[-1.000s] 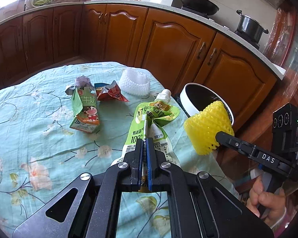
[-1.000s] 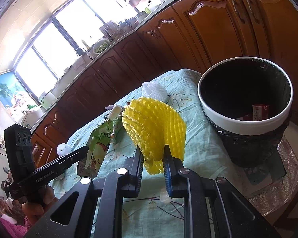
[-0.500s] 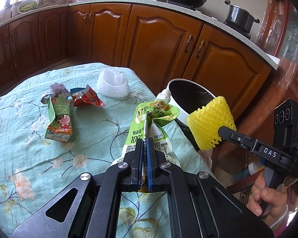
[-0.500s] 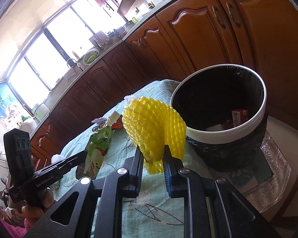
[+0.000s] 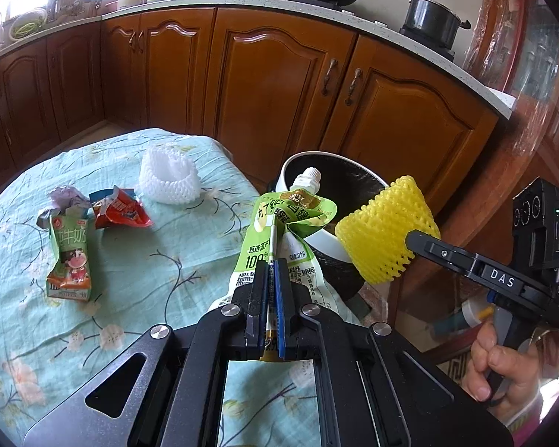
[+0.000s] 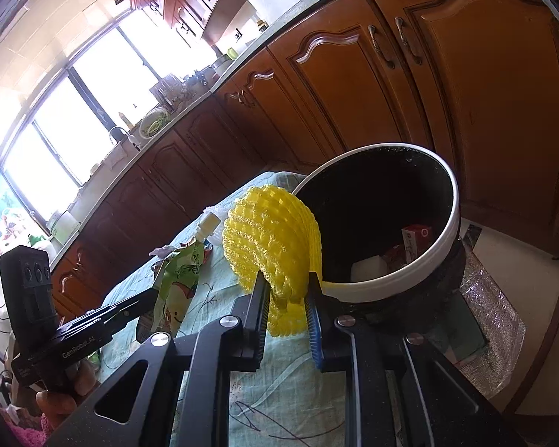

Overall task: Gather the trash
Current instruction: 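Carry the pouch and yellow foam net over the bin and open both tools, then return both tools to the table toward the green milk carton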

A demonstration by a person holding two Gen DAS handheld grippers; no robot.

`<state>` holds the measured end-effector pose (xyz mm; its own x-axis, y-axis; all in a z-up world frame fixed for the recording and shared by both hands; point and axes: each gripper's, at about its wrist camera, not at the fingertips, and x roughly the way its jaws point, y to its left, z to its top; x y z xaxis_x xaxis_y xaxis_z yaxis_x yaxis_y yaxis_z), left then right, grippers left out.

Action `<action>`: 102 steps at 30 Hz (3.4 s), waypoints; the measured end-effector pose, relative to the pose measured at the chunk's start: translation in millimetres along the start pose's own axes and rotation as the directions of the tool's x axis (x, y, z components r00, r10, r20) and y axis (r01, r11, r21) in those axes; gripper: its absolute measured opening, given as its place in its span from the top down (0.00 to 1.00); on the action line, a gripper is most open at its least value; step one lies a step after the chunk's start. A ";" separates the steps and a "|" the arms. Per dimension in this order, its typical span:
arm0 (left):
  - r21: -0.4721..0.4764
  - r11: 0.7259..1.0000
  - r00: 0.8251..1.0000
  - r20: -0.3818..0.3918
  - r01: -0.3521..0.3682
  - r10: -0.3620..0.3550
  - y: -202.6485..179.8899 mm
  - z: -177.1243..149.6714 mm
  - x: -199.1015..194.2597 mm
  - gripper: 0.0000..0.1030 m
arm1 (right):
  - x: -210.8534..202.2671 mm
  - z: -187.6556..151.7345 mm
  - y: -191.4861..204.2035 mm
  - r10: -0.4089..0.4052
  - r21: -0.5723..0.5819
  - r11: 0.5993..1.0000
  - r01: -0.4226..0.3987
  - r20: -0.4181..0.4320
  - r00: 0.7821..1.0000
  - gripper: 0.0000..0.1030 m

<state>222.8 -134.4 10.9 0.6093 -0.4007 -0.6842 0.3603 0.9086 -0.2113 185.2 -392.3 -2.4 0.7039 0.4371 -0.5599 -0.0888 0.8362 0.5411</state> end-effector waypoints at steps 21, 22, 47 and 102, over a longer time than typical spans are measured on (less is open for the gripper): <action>0.121 0.992 0.999 -0.024 0.030 -0.027 -59.6 57.6 59.0 0.97 | -0.5 46.1 -35.1 -0.099 0.020 0.995 0.098 0.056 0.994 0.82; 0.124 0.992 0.999 -0.026 0.029 -0.026 -61.7 60.4 63.0 0.97 | 1.0 47.8 -37.4 -0.103 0.023 0.995 0.102 0.054 0.993 0.82; 0.093 0.995 0.986 -0.161 0.048 -0.032 -71.5 86.7 135.1 0.88 | 37.4 67.7 -64.1 -0.162 0.036 0.986 0.163 -0.031 0.986 0.48; -0.375 0.907 0.981 -0.051 -0.191 0.185 172.5 -6.5 -12.7 0.55 | 148.6 25.3 100.0 0.069 -0.153 0.984 -0.096 -0.173 0.983 0.23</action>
<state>272.7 28.2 -21.3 0.6284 -0.2187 -0.7465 -0.0541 0.9451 -0.3224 298.7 -252.1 -15.6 0.5639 0.5442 -0.6212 -0.2627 0.8313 0.4898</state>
